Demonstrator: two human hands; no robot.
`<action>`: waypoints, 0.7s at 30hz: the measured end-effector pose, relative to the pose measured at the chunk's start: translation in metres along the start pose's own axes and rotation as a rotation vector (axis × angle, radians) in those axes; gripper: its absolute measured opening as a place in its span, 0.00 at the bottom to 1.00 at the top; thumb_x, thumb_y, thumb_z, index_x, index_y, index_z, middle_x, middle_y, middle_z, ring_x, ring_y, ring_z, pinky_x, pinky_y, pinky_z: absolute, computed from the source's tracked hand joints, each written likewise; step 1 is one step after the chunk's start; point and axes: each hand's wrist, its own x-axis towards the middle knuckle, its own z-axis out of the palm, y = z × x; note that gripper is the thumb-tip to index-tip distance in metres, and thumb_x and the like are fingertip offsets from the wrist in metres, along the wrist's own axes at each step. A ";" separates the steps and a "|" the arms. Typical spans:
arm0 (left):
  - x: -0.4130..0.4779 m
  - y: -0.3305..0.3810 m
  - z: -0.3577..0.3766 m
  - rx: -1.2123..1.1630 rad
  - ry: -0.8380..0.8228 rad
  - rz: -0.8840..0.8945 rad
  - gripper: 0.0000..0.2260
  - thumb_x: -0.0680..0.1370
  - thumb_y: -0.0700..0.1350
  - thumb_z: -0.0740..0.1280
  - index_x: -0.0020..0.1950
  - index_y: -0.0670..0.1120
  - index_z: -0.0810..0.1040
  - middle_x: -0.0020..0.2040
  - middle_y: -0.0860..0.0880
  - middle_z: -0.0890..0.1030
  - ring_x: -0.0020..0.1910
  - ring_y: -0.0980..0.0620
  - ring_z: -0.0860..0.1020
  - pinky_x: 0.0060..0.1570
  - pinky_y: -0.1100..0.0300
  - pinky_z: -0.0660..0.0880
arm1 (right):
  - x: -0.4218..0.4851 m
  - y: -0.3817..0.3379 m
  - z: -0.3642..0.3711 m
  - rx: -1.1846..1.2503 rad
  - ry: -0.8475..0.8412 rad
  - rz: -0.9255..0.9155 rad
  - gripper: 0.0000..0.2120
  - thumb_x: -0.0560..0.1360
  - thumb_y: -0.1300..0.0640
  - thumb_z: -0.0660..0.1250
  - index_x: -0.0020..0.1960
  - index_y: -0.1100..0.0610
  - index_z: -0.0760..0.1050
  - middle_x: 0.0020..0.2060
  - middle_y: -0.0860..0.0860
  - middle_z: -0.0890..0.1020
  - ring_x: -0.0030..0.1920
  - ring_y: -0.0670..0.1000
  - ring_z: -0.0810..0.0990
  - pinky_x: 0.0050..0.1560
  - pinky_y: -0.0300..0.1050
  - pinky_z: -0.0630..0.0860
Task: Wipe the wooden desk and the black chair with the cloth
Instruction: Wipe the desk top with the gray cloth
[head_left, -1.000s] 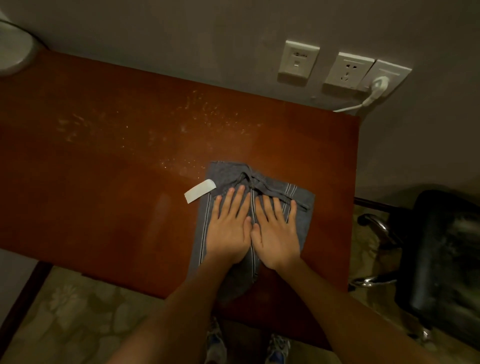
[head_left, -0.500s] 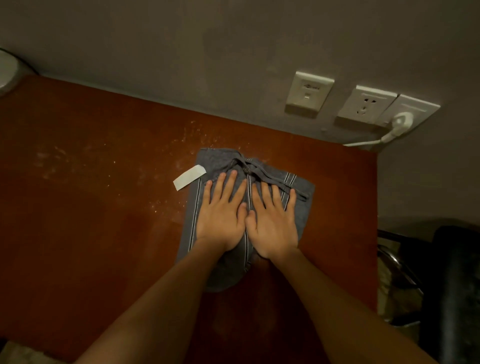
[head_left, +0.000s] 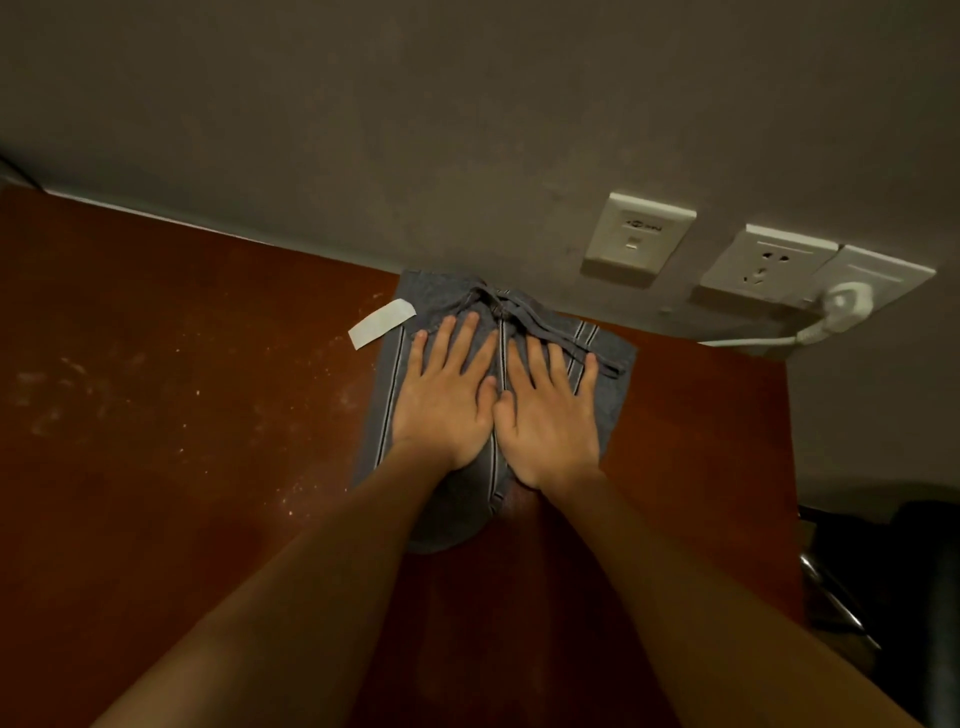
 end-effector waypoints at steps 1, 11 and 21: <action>0.005 -0.001 0.000 0.000 0.005 0.000 0.27 0.83 0.55 0.40 0.82 0.51 0.46 0.83 0.49 0.42 0.81 0.47 0.38 0.78 0.43 0.41 | 0.005 0.001 0.000 -0.002 0.002 0.000 0.29 0.82 0.46 0.42 0.82 0.52 0.50 0.81 0.52 0.53 0.81 0.55 0.48 0.76 0.68 0.39; 0.039 -0.012 -0.001 0.014 0.010 0.023 0.27 0.83 0.55 0.40 0.82 0.50 0.48 0.83 0.48 0.43 0.81 0.47 0.39 0.78 0.43 0.41 | 0.038 0.002 -0.001 -0.018 0.001 0.013 0.30 0.81 0.45 0.40 0.82 0.52 0.49 0.81 0.52 0.52 0.81 0.55 0.48 0.76 0.68 0.39; 0.038 -0.011 -0.006 0.007 -0.007 0.024 0.27 0.83 0.55 0.38 0.82 0.50 0.46 0.83 0.48 0.43 0.81 0.46 0.38 0.78 0.43 0.40 | 0.039 0.001 -0.002 -0.040 -0.002 0.017 0.30 0.82 0.45 0.40 0.82 0.52 0.48 0.81 0.52 0.52 0.81 0.54 0.47 0.76 0.67 0.39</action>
